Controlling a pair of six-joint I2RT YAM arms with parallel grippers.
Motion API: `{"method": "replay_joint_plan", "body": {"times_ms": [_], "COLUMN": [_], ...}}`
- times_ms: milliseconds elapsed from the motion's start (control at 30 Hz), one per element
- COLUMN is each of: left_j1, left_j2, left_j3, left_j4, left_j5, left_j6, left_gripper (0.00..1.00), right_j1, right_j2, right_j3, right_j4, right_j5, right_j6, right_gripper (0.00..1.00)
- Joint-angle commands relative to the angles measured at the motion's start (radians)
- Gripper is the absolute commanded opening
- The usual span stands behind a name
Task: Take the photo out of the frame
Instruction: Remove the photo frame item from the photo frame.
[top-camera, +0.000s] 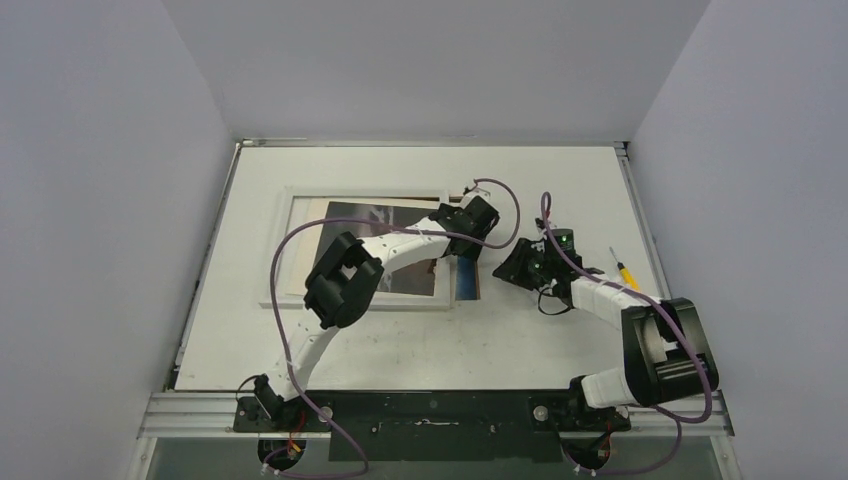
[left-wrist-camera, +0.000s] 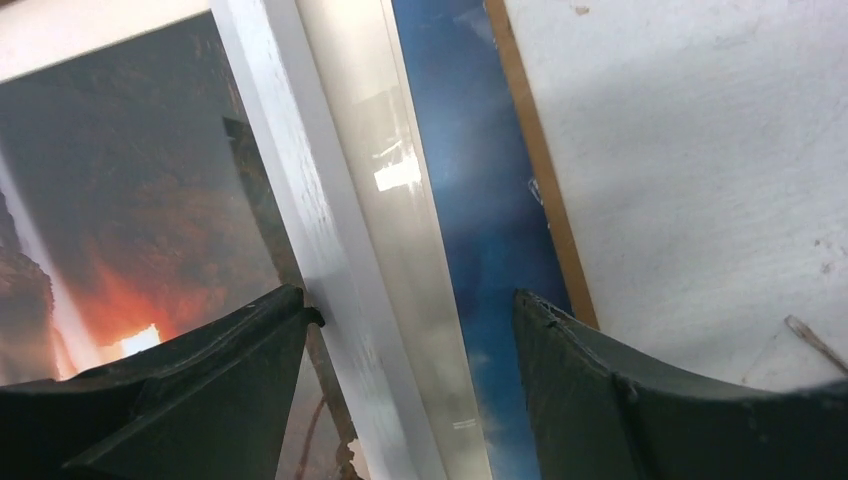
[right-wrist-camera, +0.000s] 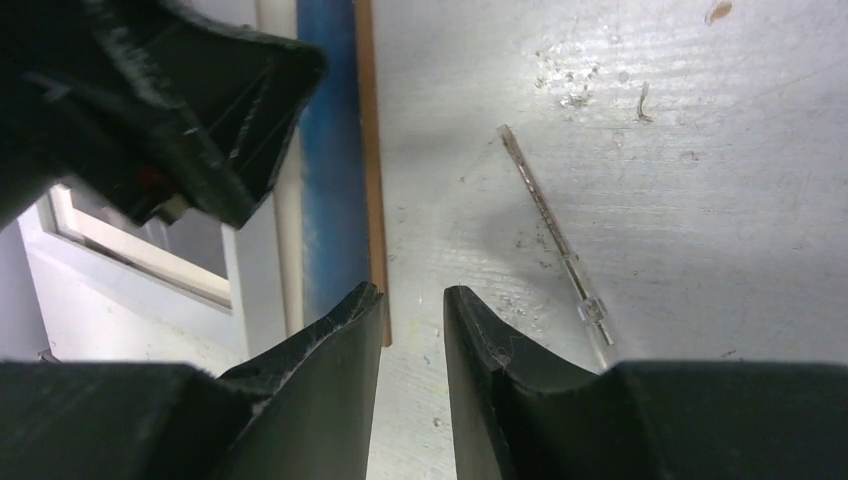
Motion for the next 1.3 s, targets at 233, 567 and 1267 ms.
{"method": "replay_joint_plan", "body": {"times_ms": [233, 567, 1267], "left_j1": [-0.041, 0.002, 0.002], "left_j2": [0.074, -0.027, -0.358], "left_j3": [0.071, -0.192, -0.290], "left_j4": [-0.296, -0.328, 0.002], "left_j5": [-0.169, -0.122, 0.006], "left_j6": [-0.031, -0.088, -0.021], "left_gripper": [0.73, 0.72, 0.72], "right_j1": [0.020, 0.168, 0.087], "right_j2": [-0.093, -0.056, -0.183], "right_j3": [-0.082, -0.033, 0.002], "right_j4": [0.129, 0.095, -0.034], "right_j5": [-0.006, 0.135, 0.217], "right_j6": [-0.004, -0.016, -0.068], "right_gripper": [0.34, 0.40, 0.48]}}
